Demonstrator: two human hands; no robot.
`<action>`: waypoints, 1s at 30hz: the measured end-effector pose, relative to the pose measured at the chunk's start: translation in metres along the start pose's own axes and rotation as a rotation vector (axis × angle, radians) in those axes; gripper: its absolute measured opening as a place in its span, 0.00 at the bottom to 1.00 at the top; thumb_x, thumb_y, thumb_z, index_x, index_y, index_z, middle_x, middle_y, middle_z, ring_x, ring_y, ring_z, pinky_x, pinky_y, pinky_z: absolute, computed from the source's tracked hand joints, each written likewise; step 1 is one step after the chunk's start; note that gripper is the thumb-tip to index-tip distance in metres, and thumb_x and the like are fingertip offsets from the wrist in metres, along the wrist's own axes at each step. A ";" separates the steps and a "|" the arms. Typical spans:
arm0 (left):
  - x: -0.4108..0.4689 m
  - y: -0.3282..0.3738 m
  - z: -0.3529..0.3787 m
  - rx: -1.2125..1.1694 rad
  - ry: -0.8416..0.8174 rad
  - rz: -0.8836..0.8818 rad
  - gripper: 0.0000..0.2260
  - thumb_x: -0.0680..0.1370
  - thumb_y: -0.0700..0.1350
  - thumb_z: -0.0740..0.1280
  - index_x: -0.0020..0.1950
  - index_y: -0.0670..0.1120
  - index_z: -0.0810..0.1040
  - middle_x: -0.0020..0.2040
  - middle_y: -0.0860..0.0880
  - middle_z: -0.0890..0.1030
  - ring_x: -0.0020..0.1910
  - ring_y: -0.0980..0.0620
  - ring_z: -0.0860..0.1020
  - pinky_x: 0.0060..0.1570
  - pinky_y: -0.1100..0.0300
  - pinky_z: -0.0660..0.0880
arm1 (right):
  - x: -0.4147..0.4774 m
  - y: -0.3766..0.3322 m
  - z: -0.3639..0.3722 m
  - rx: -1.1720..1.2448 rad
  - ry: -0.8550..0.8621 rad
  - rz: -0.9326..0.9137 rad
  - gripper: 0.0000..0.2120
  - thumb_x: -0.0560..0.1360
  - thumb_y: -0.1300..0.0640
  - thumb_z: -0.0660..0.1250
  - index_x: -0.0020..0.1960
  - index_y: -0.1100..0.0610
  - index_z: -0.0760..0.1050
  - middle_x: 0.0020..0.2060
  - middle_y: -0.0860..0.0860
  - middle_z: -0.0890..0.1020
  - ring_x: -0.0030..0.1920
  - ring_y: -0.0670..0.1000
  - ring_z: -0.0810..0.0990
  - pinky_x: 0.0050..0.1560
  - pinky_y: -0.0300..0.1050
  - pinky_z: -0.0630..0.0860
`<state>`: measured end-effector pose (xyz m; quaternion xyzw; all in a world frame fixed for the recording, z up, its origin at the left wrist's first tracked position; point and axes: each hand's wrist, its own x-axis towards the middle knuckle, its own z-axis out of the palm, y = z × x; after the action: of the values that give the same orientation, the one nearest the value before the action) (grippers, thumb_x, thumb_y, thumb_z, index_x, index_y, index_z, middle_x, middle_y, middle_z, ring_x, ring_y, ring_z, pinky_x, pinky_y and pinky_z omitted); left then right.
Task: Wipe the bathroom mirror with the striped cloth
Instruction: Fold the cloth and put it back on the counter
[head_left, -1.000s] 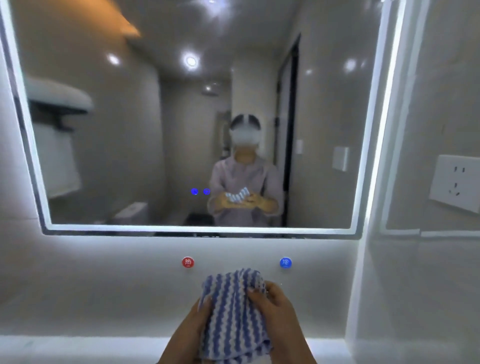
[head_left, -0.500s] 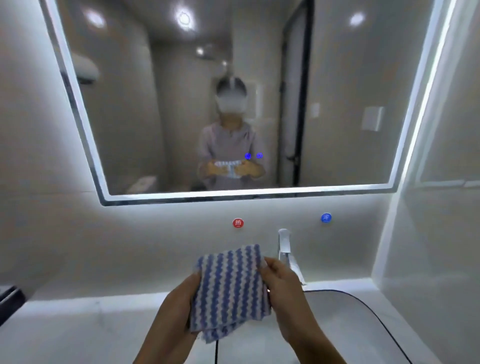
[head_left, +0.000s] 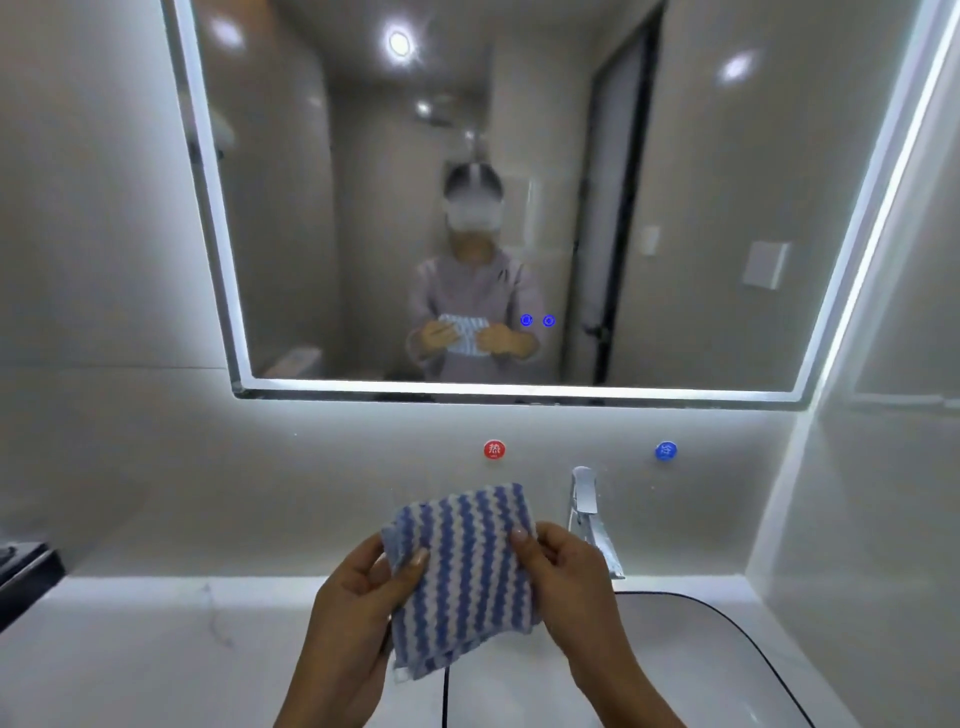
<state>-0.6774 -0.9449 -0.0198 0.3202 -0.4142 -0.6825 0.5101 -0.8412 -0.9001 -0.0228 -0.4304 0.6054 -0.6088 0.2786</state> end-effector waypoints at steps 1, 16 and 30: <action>0.001 0.000 0.001 0.011 0.015 0.011 0.10 0.71 0.34 0.68 0.51 0.44 0.79 0.45 0.45 0.85 0.40 0.47 0.84 0.37 0.55 0.82 | 0.000 0.000 -0.001 -0.047 0.017 -0.029 0.12 0.77 0.50 0.63 0.39 0.56 0.79 0.32 0.48 0.84 0.32 0.43 0.79 0.35 0.38 0.73; 0.013 0.000 0.012 0.161 -0.175 -0.113 0.11 0.79 0.43 0.60 0.54 0.41 0.79 0.48 0.42 0.85 0.43 0.47 0.84 0.40 0.55 0.81 | 0.007 -0.001 -0.024 -0.049 0.131 -0.022 0.13 0.81 0.51 0.58 0.42 0.48 0.78 0.34 0.44 0.83 0.39 0.42 0.81 0.46 0.41 0.78; 0.037 -0.069 0.078 0.260 -0.115 -0.135 0.08 0.76 0.45 0.66 0.47 0.43 0.82 0.38 0.45 0.85 0.37 0.47 0.84 0.39 0.56 0.81 | 0.005 0.045 -0.108 -0.255 0.199 0.120 0.02 0.74 0.48 0.69 0.46 0.43 0.77 0.43 0.41 0.82 0.46 0.41 0.81 0.51 0.46 0.80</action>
<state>-0.7840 -0.9521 -0.0470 0.3708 -0.5053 -0.6730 0.3928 -0.9444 -0.8555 -0.0549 -0.3628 0.7269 -0.5491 0.1963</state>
